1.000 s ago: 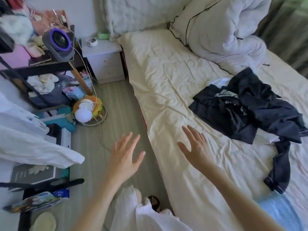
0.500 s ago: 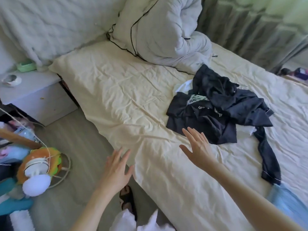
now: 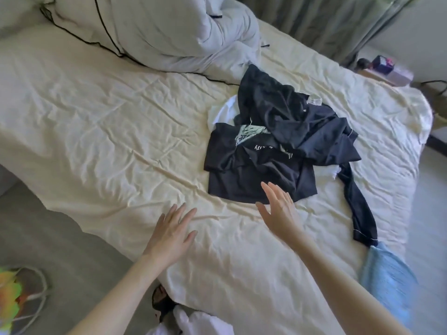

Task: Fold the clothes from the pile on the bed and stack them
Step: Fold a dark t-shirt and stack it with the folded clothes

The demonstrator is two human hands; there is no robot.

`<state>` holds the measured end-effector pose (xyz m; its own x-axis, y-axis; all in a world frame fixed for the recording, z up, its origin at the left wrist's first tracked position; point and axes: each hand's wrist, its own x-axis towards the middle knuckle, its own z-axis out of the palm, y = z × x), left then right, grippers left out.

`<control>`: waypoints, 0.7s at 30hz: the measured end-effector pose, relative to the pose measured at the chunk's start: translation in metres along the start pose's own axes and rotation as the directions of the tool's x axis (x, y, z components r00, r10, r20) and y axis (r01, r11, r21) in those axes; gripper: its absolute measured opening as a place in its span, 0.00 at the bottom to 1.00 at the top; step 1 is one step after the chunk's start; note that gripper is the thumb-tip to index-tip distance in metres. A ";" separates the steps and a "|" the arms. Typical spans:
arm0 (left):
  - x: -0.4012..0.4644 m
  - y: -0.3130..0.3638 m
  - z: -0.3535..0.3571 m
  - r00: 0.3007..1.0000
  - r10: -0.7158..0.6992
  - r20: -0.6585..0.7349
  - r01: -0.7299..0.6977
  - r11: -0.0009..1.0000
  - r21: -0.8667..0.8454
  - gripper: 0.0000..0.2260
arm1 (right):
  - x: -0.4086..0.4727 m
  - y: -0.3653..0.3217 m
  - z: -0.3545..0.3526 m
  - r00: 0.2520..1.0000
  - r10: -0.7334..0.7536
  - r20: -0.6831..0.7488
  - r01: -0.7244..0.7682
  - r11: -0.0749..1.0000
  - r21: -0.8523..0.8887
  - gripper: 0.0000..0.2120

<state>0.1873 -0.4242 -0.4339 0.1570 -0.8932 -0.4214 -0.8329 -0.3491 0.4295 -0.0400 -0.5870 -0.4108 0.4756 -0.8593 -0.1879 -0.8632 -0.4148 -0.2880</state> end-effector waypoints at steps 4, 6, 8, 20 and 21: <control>0.052 0.014 0.014 0.998 0.009 0.059 -0.010 1.000 0.005 0.25 | 0.052 0.052 0.012 0.995 0.064 0.074 -0.057 0.994 -0.088 0.24; 0.082 0.024 0.021 0.998 0.013 0.066 -0.014 1.000 0.006 0.25 | 0.080 0.074 0.021 0.991 0.102 0.081 -0.093 0.990 -0.109 0.23; 0.110 0.033 0.027 0.997 0.032 0.070 -0.034 0.999 0.023 0.24 | 0.105 0.092 0.033 0.988 0.131 0.086 -0.118 0.984 -0.136 0.22; 0.199 0.053 0.061 0.988 0.073 0.133 -0.078 0.996 0.036 0.24 | 0.214 0.142 0.097 0.987 0.158 0.041 -0.146 0.965 -0.217 0.13; 0.202 0.053 0.061 0.988 0.075 0.138 -0.081 0.996 0.034 0.25 | 0.214 0.141 0.097 0.985 0.170 0.032 -0.163 0.975 -0.152 0.13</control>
<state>0.1420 -0.6056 -0.5449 0.0191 -0.8690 -0.4944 -0.8606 -0.2660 0.4343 -0.0431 -0.8004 -0.5830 0.3274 -0.9071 -0.2644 -0.9447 -0.3098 -0.1073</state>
